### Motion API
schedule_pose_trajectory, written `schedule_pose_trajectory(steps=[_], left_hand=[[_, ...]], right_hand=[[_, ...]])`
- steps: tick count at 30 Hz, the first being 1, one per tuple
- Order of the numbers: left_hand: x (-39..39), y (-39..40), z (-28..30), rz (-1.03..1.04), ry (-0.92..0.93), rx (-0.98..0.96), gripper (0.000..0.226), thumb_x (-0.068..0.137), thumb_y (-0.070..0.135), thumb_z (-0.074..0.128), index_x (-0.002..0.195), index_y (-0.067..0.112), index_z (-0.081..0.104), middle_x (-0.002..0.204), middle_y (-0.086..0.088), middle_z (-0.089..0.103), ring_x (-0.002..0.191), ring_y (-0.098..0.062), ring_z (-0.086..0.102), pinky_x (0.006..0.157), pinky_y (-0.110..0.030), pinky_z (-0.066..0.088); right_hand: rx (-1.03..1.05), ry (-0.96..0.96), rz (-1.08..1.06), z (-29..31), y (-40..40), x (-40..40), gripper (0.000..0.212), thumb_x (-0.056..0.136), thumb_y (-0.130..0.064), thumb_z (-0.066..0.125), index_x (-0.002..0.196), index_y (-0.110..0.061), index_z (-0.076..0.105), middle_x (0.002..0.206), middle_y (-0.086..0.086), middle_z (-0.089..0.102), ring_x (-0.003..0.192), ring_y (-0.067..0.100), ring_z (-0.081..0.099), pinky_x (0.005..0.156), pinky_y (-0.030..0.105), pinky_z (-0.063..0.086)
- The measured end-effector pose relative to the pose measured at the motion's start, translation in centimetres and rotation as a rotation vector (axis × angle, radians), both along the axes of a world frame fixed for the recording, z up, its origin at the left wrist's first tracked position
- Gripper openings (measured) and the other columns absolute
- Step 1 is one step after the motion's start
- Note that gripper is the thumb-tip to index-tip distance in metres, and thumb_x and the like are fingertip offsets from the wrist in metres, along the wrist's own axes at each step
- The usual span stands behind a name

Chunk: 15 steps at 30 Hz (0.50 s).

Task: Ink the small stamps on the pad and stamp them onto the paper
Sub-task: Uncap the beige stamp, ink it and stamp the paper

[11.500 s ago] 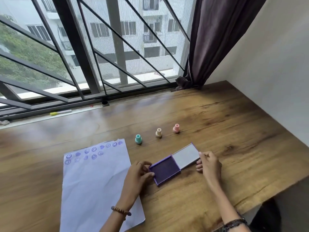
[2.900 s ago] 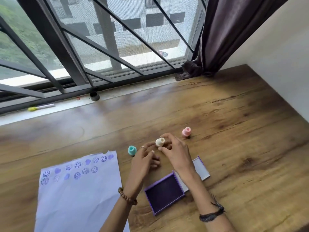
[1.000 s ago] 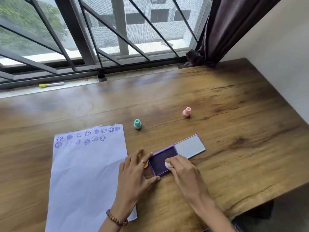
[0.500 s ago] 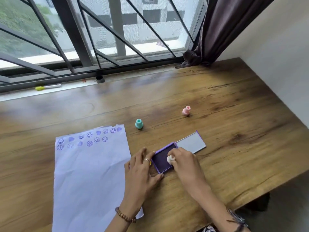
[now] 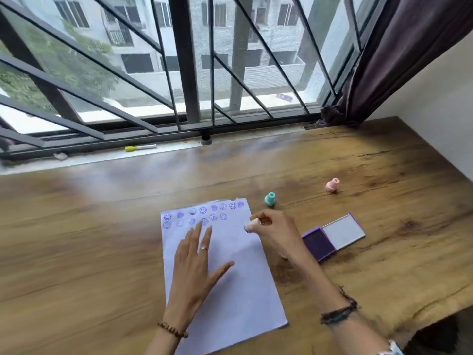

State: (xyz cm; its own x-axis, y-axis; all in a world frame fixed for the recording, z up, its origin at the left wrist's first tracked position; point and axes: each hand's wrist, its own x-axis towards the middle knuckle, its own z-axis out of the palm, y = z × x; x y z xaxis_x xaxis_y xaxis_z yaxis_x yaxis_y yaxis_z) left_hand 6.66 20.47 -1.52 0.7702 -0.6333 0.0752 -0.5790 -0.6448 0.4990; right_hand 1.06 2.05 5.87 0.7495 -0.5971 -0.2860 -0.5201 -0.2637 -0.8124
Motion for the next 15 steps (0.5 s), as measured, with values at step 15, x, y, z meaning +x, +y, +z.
schedule_pose_trajectory(steps=[15], left_hand=[[3.2, 3.0, -2.1, -0.061, 0.022, 0.146, 0.088, 0.081, 0.075, 0.017, 0.141, 0.012, 0.028, 0.149, -0.009, 0.028, 0.137, -0.019, 0.017, 0.112, -0.038, 0.003]], right_hand=[[-0.467, 0.147, 0.202, -3.0, 2.4, 6.4, 0.012, 0.077, -0.004, 0.054, 0.085, -0.009, 0.062, 0.096, 0.007, 0.066, 0.087, 0.026, 0.061, 0.072, 0.036, 0.046]])
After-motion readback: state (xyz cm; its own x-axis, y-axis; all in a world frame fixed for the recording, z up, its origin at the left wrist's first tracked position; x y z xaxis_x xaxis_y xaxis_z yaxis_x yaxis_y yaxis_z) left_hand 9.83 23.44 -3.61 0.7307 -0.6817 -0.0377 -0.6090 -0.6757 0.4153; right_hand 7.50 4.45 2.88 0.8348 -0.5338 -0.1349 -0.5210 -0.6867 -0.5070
